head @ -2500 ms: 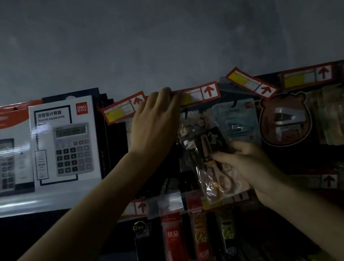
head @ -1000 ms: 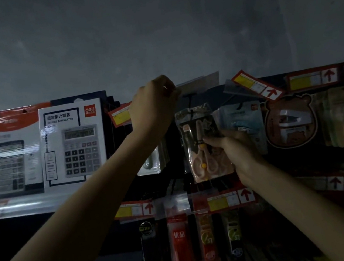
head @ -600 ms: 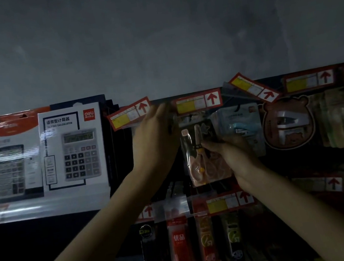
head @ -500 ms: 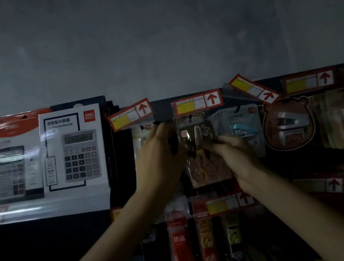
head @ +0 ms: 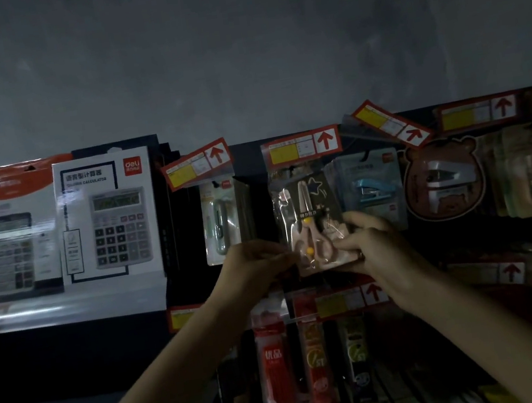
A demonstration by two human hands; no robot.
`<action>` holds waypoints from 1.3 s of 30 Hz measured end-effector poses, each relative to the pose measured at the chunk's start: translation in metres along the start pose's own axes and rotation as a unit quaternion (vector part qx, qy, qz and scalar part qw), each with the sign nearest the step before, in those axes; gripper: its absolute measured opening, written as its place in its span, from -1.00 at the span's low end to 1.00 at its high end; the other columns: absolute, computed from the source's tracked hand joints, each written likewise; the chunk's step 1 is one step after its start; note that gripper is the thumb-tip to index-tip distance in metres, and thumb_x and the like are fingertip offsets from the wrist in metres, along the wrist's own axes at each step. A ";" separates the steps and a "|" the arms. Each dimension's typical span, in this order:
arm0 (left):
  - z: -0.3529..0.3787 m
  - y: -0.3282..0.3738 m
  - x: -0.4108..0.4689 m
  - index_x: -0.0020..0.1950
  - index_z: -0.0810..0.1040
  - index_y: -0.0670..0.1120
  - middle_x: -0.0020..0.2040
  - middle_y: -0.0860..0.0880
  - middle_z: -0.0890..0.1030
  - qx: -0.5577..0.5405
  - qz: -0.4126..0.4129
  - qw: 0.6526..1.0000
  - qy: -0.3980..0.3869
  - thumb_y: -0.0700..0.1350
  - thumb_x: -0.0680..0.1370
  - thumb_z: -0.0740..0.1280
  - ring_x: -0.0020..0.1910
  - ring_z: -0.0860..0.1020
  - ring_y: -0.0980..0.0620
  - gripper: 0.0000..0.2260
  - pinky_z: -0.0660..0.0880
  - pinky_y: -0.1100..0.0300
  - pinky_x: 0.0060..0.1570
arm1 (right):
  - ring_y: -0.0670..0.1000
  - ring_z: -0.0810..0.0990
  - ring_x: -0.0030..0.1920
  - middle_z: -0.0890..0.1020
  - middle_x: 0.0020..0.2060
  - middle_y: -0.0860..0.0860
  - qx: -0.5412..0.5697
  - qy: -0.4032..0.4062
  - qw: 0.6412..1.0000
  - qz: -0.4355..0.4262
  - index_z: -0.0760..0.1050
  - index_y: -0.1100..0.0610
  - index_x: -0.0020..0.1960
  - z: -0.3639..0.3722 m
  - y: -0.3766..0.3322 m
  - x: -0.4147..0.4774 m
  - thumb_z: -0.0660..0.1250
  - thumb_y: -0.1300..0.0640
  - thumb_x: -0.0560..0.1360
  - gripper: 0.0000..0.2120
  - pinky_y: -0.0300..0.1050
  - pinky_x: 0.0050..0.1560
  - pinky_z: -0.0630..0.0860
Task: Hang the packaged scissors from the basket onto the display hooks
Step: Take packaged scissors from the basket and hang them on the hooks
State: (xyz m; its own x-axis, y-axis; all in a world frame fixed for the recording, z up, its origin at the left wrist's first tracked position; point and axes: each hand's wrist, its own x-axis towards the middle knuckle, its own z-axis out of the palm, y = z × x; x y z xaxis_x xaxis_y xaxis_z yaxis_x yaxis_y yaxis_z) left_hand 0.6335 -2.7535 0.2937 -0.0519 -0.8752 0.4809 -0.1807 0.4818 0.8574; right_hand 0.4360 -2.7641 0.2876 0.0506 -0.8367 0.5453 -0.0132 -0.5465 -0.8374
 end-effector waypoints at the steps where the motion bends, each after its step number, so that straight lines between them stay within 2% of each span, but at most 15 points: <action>1: 0.000 0.000 -0.001 -0.01 0.67 -0.26 -0.18 -0.14 0.73 -0.011 -0.003 1.000 -0.004 -0.21 0.50 0.49 -0.33 0.68 0.08 -0.86 0.53 0.32 -0.39 | 0.10 0.73 0.03 0.75 -0.02 0.08 0.006 -0.008 1.000 0.005 0.64 0.09 0.11 0.000 0.000 -0.003 0.25 0.33 0.56 -0.73 0.11 0.15 0.64; 5: -0.003 0.004 -0.002 0.03 0.64 -0.32 -0.23 -0.10 0.73 -0.018 0.000 1.000 -0.010 -0.21 0.48 0.51 -0.32 0.68 0.06 -0.78 0.57 0.30 -0.35 | 0.06 0.75 -0.04 0.75 -0.06 0.06 0.004 0.006 1.000 0.002 0.59 0.04 0.15 0.001 0.000 -0.009 0.35 0.26 0.57 -0.79 0.08 0.10 0.66; 9: -0.005 0.006 -0.003 0.03 0.61 -0.31 -0.33 -0.04 0.70 -0.019 0.001 1.000 -0.009 -0.23 0.49 0.50 -0.37 0.67 0.10 -0.79 0.55 0.32 -0.40 | 0.06 0.75 -0.20 0.74 -0.19 0.07 -0.054 0.053 0.995 -0.060 0.39 0.03 0.24 0.001 0.000 -0.015 0.50 0.16 0.49 -0.59 0.12 -0.03 0.69; 11: -0.005 0.004 -0.002 0.03 0.59 -0.29 -0.33 -0.02 0.70 -0.010 0.010 1.000 0.000 -0.21 0.49 0.50 -0.38 0.67 0.10 -0.79 0.57 0.30 -0.41 | 0.12 0.73 -0.21 0.71 -0.19 0.10 -0.122 0.053 0.987 -0.096 0.39 0.00 0.13 0.002 0.002 -0.018 0.53 0.10 0.47 -0.64 0.20 -0.09 0.68; 13: -0.006 0.001 -0.002 0.04 0.57 -0.25 -0.29 -0.01 0.72 -0.001 0.021 1.000 0.009 -0.19 0.48 0.51 -0.32 0.70 0.05 -0.78 0.63 0.22 -0.33 | 0.10 0.70 -0.19 0.67 -0.14 0.05 -0.189 0.047 0.974 -0.117 0.45 -0.08 -0.01 0.004 0.006 -0.020 0.54 0.00 0.46 -0.73 0.21 -0.13 0.67; 15: -0.006 -0.003 -0.001 0.06 0.54 -0.22 -0.24 -0.04 0.73 0.005 0.035 0.999 0.018 -0.18 0.47 0.52 -0.26 0.72 -0.04 -0.74 0.68 0.10 -0.23 | -0.02 0.68 -0.18 0.66 -0.12 -0.05 -0.215 0.036 0.967 -0.130 0.50 -0.12 -0.05 0.005 0.010 -0.022 0.55 -0.08 0.45 -0.77 0.05 -0.17 0.66; 19: -0.007 -0.009 0.001 0.09 0.54 -0.15 -0.17 -0.10 0.72 0.014 0.077 0.997 0.028 -0.17 0.46 0.53 -0.17 0.73 -0.11 -0.73 0.68 -0.09 -0.08 | -0.16 0.64 -0.21 0.65 -0.13 -0.12 -0.231 0.042 0.960 -0.153 0.55 -0.13 -0.01 0.006 0.013 -0.023 0.56 -0.05 0.43 -0.77 -0.21 -0.23 0.55; 22: -0.007 -0.012 0.001 0.16 0.54 -0.08 -0.09 -0.12 0.72 0.044 0.104 0.993 0.021 -0.18 0.44 0.55 -0.12 0.73 -0.06 -0.66 0.68 -0.04 -0.08 | -0.17 0.65 -0.21 0.67 -0.15 -0.10 -0.203 0.045 0.968 -0.138 0.55 -0.08 0.01 0.007 0.012 -0.016 0.58 0.02 0.41 -0.74 -0.26 -0.25 0.53; 25: -0.005 -0.014 0.003 0.22 0.52 -0.01 -0.05 -0.08 0.72 0.065 0.111 0.991 0.033 -0.15 0.44 0.55 -0.10 0.72 0.02 -0.60 0.62 0.16 -0.19 | -0.06 0.69 -0.21 0.70 -0.20 -0.01 -0.180 0.047 0.977 -0.105 0.56 -0.05 -0.01 0.011 0.012 -0.006 0.59 -0.02 0.40 -0.74 -0.06 -0.19 0.63; 27: -0.002 -0.014 0.006 0.20 0.52 -0.01 -0.04 -0.06 0.71 0.076 0.113 0.989 0.060 -0.11 0.46 0.55 -0.14 0.71 0.03 -0.63 0.60 0.17 -0.24 | 0.00 0.69 -0.17 0.70 -0.19 0.04 -0.177 0.056 0.979 -0.090 0.58 -0.06 -0.01 0.012 0.013 0.002 0.57 -0.03 0.42 -0.77 0.01 -0.18 0.62; 29: 0.001 -0.013 0.011 0.17 0.55 -0.04 -0.04 -0.05 0.71 0.075 0.111 0.988 0.081 -0.08 0.47 0.55 -0.17 0.71 0.05 -0.68 0.65 0.10 -0.22 | 0.02 0.68 -0.15 0.70 -0.16 0.05 -0.173 0.062 0.980 -0.077 0.60 -0.04 0.03 0.012 0.012 0.009 0.56 -0.02 0.45 -0.78 -0.07 -0.21 0.54; 32: 0.004 -0.016 0.022 0.12 0.62 -0.04 -0.11 0.03 0.70 0.126 0.124 0.980 0.091 -0.09 0.49 0.54 -0.24 0.68 0.18 -0.76 0.55 0.36 -0.36 | 0.01 0.67 -0.12 0.69 -0.12 0.04 -0.180 0.054 0.981 -0.052 0.61 0.01 0.08 0.013 0.010 0.019 0.56 0.11 0.46 -0.77 -0.19 -0.21 0.49; 35: 0.007 -0.019 0.033 0.11 0.66 -0.05 -0.14 0.07 0.68 0.145 0.118 0.980 0.074 -0.12 0.49 0.53 -0.25 0.66 0.21 -0.79 0.50 0.41 -0.38 | -0.03 0.67 -0.04 0.69 -0.05 0.01 -0.194 0.037 0.980 -0.025 0.62 0.01 0.12 0.015 0.009 0.028 0.52 0.21 0.48 -0.74 -0.22 -0.15 0.52; 37: 0.010 -0.022 0.038 0.04 0.67 -0.02 -0.16 0.05 0.69 0.145 0.097 0.983 0.050 -0.15 0.50 0.52 -0.20 0.68 0.14 -0.85 0.58 0.26 -0.31 | 0.00 0.63 0.04 0.67 0.04 0.02 -0.214 0.027 0.976 0.002 0.61 0.08 0.26 0.018 0.007 0.033 0.45 0.30 0.50 -0.65 -0.21 -0.05 0.52; 39: 0.015 -0.023 0.044 -0.02 0.66 -0.03 -0.11 -0.09 0.72 0.146 0.059 0.987 0.029 -0.21 0.53 0.48 -0.13 0.69 -0.12 -0.90 0.62 -0.05 -0.16 | 0.01 0.57 0.06 0.62 -0.02 -0.01 -0.227 0.017 0.973 0.025 0.58 0.11 0.30 0.021 0.008 0.038 0.36 0.33 0.54 -0.64 -0.16 0.07 0.49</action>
State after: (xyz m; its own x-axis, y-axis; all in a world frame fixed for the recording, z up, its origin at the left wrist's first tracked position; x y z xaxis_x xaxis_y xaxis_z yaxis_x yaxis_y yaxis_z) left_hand 0.6204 -2.8038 0.2919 -0.0351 -0.8059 0.5910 -0.4528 0.5400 0.7095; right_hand 0.4591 -2.7995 0.3013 0.0049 -0.8593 0.5114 -0.4553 -0.4572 -0.7640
